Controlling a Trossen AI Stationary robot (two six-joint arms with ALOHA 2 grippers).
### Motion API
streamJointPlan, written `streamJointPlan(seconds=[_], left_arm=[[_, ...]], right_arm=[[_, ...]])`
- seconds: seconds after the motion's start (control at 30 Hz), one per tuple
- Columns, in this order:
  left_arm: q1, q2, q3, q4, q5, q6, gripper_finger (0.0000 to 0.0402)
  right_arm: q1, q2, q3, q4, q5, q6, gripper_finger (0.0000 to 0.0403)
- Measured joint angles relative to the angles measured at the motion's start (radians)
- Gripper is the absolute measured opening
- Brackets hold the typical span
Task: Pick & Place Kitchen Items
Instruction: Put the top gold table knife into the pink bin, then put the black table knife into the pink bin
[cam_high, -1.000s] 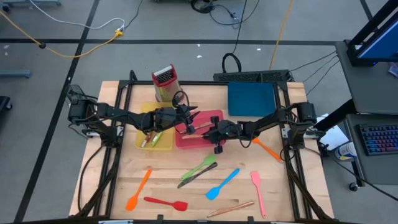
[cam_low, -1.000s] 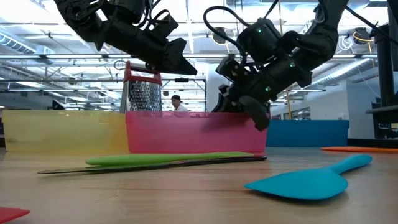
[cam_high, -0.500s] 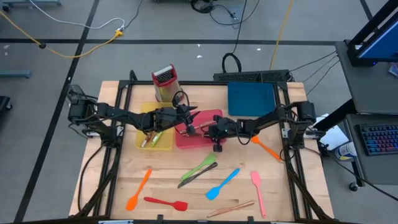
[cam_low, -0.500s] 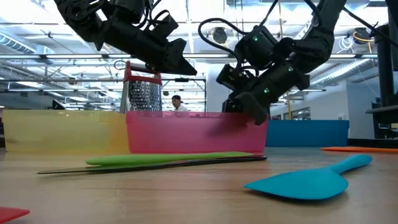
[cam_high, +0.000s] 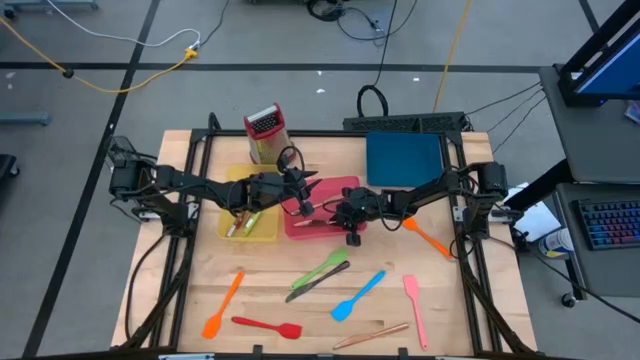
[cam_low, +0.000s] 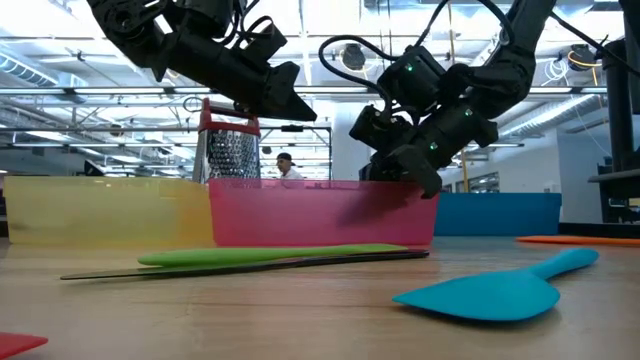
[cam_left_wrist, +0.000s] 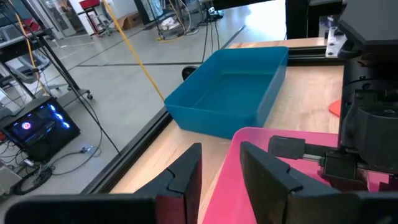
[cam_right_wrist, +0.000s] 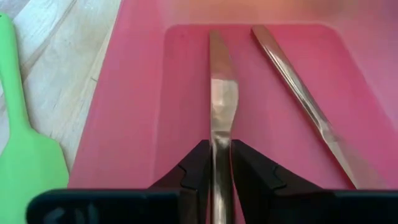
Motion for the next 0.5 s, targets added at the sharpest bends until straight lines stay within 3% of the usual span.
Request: streamJointPlan(seconds=[0.5], left_arm=[[0.0,0.0,0.0,0.0,0.0,0.0,0.0115]], right_arm=[[0.001,-0.035,-0.004,0.012,0.005,-0.008,0.0131]])
